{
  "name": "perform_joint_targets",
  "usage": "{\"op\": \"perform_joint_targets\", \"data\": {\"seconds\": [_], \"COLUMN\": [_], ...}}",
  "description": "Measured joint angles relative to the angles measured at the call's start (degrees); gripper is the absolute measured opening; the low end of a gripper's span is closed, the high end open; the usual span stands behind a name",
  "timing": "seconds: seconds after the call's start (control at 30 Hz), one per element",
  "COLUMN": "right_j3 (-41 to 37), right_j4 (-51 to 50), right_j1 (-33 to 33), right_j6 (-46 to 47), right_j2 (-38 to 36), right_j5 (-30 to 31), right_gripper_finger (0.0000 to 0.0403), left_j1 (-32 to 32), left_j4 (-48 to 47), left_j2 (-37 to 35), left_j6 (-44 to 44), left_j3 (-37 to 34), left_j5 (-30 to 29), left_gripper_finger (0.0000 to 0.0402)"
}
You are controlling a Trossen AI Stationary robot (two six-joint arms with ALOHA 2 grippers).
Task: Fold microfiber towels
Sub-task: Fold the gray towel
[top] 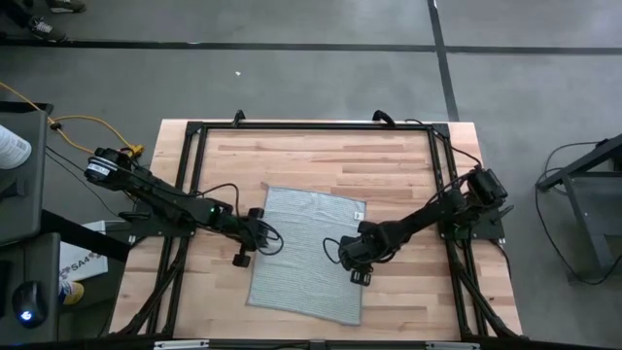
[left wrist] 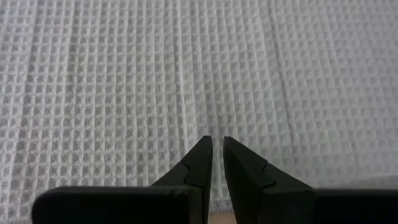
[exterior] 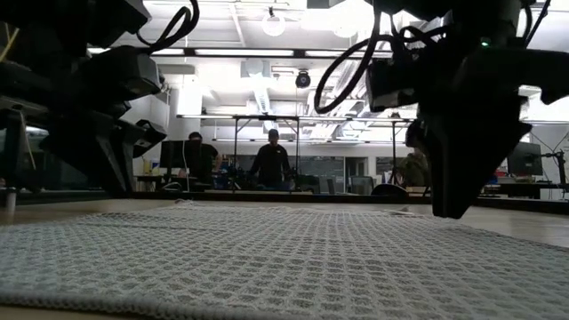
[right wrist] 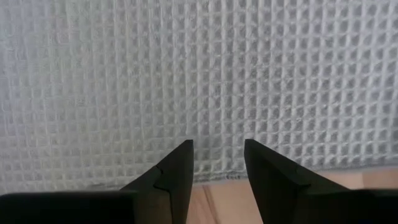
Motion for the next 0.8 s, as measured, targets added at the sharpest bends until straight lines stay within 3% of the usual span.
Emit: {"op": "perform_joint_targets", "data": {"seconds": [0.8], "right_j3": [0.4], "right_j4": [2.0], "right_j1": [-0.1], "right_j6": [-2.0], "right_j2": [0.0], "right_j5": [2.4], "right_gripper_finger": [0.0136], "left_j1": [0.0], "left_j4": [-3.0], "left_j2": [0.0], "left_j6": [-0.2], "left_j3": [0.4], "left_j5": [-0.2], "left_gripper_finger": [0.004]}}
